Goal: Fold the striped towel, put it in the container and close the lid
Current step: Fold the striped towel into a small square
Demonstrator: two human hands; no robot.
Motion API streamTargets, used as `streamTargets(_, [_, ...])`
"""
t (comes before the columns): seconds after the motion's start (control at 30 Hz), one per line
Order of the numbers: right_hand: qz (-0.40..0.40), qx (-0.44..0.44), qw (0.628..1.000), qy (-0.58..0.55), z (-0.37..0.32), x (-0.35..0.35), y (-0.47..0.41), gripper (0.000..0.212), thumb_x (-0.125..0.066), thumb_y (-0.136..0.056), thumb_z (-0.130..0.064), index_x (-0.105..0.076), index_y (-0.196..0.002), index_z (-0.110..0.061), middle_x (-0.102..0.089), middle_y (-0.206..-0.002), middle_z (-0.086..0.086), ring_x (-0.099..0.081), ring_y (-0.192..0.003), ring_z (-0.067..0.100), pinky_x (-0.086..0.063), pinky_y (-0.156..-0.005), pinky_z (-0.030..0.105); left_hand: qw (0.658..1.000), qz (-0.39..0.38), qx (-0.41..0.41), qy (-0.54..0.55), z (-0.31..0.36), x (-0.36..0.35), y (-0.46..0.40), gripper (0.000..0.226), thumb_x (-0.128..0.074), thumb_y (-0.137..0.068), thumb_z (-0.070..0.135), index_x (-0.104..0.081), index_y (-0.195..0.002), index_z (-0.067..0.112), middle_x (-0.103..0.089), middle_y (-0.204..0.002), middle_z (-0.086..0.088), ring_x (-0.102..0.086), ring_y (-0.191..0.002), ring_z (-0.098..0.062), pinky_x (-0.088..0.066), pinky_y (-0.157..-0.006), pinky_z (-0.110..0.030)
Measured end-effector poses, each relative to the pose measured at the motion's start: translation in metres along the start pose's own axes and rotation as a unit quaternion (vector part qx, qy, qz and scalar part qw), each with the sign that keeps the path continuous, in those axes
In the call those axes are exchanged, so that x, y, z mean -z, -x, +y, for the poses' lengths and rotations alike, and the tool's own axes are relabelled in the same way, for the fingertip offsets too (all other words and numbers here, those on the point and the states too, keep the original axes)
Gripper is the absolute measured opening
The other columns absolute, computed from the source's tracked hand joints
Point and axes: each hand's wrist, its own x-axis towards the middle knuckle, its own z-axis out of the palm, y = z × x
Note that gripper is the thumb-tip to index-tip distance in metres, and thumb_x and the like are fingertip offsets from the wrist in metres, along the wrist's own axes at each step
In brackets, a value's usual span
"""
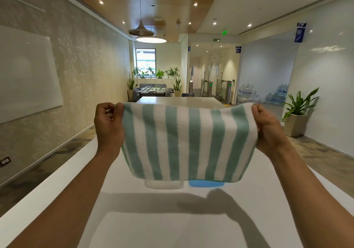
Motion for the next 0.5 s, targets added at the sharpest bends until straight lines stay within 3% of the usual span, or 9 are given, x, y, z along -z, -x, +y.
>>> streamTargets(0.07, [-0.022,0.003,0.999,-0.029,0.001,0.001,0.003,0.02,-0.039,-0.101,-0.022,-0.058,-0.097,-0.015,-0.072,-0.073,-0.002,-0.066,-0.061,0.01,-0.056,-0.054,0.024,0.995,-0.041,0.071,0.058,0.0,0.003,-0.004,0.013,-0.063,-0.091,0.03,-0.052,-0.084,0.031,-0.059,-0.087,-0.001,-0.054,-0.076,-0.012,-0.044,-0.069,-0.026])
streamTargets(0.13, [0.032,0.013,0.999,0.019,0.015,-0.008,0.0,0.016,-0.044,-0.101,-0.017,-0.054,-0.088,-0.015,-0.067,-0.067,-0.003,-0.061,-0.056,0.007,-0.053,-0.052,0.024,0.993,-0.05,0.1,0.027,-0.005,0.003,-0.003,0.013,-0.064,-0.091,0.028,-0.052,-0.085,0.028,-0.062,-0.094,-0.008,-0.056,-0.079,-0.018,-0.044,-0.068,-0.029])
streamTargets(0.23, [0.15,0.079,0.954,0.247,0.048,-0.016,-0.012,0.014,-0.054,-0.097,-0.016,-0.049,-0.084,-0.019,-0.054,-0.075,-0.004,-0.049,-0.067,0.009,-0.042,-0.068,0.032,0.981,0.008,0.048,-0.189,-0.023,-0.001,0.006,0.015,-0.055,-0.096,0.025,-0.047,-0.101,0.013,-0.065,-0.089,-0.014,-0.059,-0.085,-0.032,-0.04,-0.066,-0.034])
streamTargets(0.3, [0.186,0.104,0.923,0.321,0.058,-0.025,-0.01,0.008,-0.053,-0.096,-0.019,-0.05,-0.092,-0.014,-0.054,-0.084,0.0,-0.049,-0.077,0.017,-0.037,-0.074,0.032,0.963,0.025,0.013,-0.269,-0.031,-0.002,0.011,0.015,-0.048,-0.099,0.026,-0.044,-0.107,0.014,-0.068,-0.09,-0.019,-0.061,-0.088,-0.04,-0.042,-0.071,-0.041])
streamTargets(0.4, [0.203,0.131,0.914,0.325,0.057,-0.047,-0.005,0.012,-0.05,-0.098,-0.021,-0.05,-0.098,-0.009,-0.057,-0.092,0.005,-0.05,-0.082,0.02,-0.036,-0.074,0.03,0.951,0.013,-0.05,-0.303,-0.024,-0.01,0.017,0.011,-0.044,-0.099,0.024,-0.047,-0.108,0.017,-0.069,-0.094,-0.019,-0.061,-0.088,-0.041,-0.042,-0.069,-0.04])
streamTargets(0.5, [0.184,0.156,0.916,0.321,0.054,-0.073,-0.005,0.012,-0.051,-0.098,-0.023,-0.05,-0.096,-0.012,-0.058,-0.091,0.005,-0.053,-0.082,0.019,-0.043,-0.074,0.031,0.954,-0.028,-0.132,-0.268,0.001,-0.028,0.026,0.011,-0.047,-0.099,0.018,-0.056,-0.104,0.014,-0.067,-0.093,-0.013,-0.06,-0.084,-0.033,-0.039,-0.067,-0.032])
